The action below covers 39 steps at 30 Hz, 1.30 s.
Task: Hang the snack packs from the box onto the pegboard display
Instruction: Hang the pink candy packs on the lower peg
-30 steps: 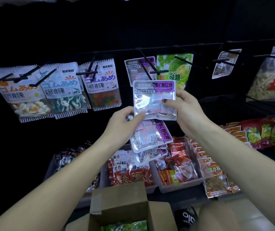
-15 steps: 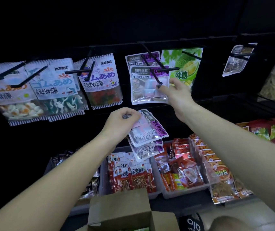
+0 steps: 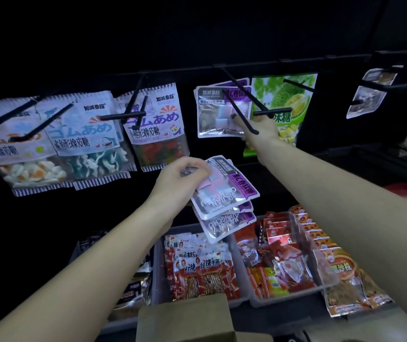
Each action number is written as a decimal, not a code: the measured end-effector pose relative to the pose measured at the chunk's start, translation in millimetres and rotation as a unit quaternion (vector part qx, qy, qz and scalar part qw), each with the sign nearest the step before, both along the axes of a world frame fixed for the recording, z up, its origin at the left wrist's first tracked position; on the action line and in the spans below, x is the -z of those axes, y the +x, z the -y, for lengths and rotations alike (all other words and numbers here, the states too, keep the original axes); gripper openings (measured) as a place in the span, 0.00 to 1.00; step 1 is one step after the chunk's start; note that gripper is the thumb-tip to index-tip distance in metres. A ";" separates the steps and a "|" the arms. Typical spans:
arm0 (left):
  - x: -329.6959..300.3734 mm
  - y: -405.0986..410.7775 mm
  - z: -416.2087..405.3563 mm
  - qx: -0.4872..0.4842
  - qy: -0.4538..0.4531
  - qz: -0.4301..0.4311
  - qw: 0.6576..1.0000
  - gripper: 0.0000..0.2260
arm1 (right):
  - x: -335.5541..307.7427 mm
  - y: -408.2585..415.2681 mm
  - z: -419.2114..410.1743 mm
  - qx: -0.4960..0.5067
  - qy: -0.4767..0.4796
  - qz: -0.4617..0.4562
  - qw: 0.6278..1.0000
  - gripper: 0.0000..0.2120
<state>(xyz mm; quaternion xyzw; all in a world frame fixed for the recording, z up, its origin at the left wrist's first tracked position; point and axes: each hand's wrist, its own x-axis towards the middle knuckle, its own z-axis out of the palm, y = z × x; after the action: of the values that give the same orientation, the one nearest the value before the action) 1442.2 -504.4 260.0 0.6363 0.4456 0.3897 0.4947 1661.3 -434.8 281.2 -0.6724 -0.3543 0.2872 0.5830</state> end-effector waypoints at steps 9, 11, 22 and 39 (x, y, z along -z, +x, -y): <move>-25.4 -15.9 37.7 -0.009 0.008 0.031 0.999 0.02 | 19.6 -16.9 114.7 -0.105 -0.106 -0.122 0.981 0.27; -27.1 -18.0 49.0 -0.007 0.019 0.028 0.999 0.02 | 14.7 -26.8 146.5 -0.161 -0.116 -0.150 0.968 0.27; -22.6 -16.7 92.3 -0.033 -0.007 0.035 0.999 0.23 | -8.9 -53.7 229.0 -0.244 -0.061 -0.092 0.963 0.17; -29.6 -23.7 110.2 0.006 -0.072 0.048 0.996 0.15 | -7.8 -43.9 245.2 -0.251 -0.030 -0.166 0.953 0.12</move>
<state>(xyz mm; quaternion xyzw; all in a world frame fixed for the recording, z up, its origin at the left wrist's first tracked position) 1418.6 -614.7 289.6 0.5823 0.4446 0.3838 0.5621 1617.5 -680.1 289.0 -0.5222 -0.4010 0.5422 0.5220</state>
